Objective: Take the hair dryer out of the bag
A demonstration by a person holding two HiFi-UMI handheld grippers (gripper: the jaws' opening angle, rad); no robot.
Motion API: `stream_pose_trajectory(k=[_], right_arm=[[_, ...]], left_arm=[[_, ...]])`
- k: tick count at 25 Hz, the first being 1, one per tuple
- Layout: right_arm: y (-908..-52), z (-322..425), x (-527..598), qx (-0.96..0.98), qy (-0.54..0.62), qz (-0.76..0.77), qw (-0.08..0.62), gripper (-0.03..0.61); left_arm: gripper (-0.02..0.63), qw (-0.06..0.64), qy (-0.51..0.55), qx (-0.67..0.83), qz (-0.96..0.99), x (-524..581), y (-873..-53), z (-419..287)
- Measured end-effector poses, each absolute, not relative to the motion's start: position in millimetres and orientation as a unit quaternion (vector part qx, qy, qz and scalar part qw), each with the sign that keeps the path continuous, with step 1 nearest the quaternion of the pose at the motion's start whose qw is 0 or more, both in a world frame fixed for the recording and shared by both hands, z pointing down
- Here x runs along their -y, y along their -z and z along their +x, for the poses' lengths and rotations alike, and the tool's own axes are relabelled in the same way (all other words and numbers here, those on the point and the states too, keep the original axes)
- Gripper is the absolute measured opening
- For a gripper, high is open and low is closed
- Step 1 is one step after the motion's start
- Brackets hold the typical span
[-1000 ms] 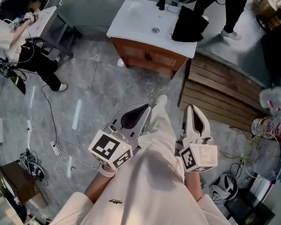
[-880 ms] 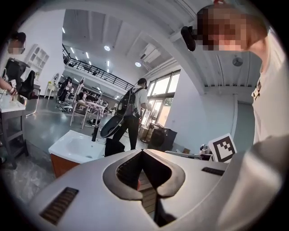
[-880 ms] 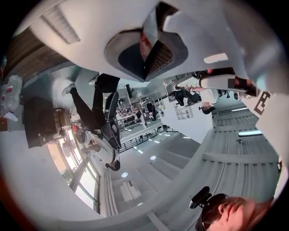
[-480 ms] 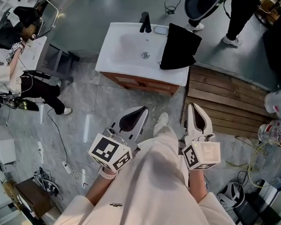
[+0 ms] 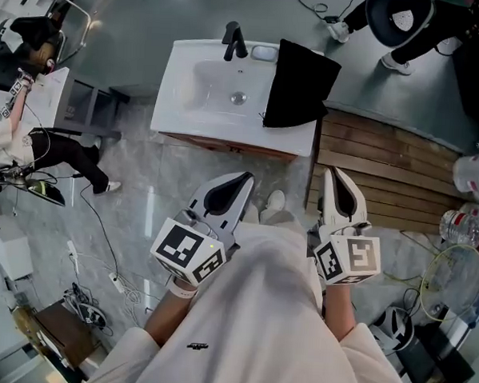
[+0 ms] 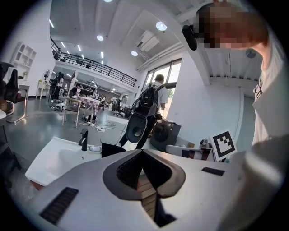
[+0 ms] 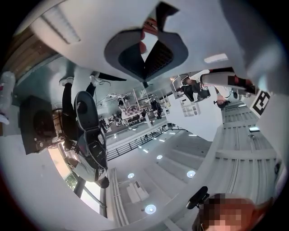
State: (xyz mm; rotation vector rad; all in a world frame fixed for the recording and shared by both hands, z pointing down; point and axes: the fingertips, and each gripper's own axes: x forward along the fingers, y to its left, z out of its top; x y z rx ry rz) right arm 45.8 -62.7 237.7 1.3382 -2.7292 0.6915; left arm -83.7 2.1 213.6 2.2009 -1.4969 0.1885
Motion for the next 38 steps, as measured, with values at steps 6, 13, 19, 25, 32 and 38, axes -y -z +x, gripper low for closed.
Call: stream_pose_trajectory(k=[6, 13, 19, 25, 32, 38], right_arm=[[-239, 45, 70, 0.87, -0.222, 0.441, 0.005, 0.011], [-249, 53, 78, 0.856, -0.232, 0.461, 0.011, 0.011], [-281, 42, 82, 0.861, -0.225, 0.453, 0.05, 0.011], [-313, 33, 90, 0.86, -0.227, 0.453, 0.06, 0.011], [-347, 30, 108, 0.852, -0.232, 0.464, 0.072, 0.011], [-375, 26, 129, 0.849, -0.233, 0.468, 0.078, 0.011]], left_arm=[[0.006, 0.233, -0.079, 0.532, 0.81, 11, -219, -83], [0.006, 0.231, -0.104, 0.508, 0.823, 35, -233, -77], [0.006, 0.243, -0.128, 0.493, 0.826, 63, -278, -82], [0.008, 0.237, -0.153, 0.485, 0.828, 90, -325, -83], [0.103, 0.246, -0.18, 0.462, 0.833, 120, -376, -80], [0.146, 0.222, -0.221, 0.462, 0.83, 152, -415, -86]])
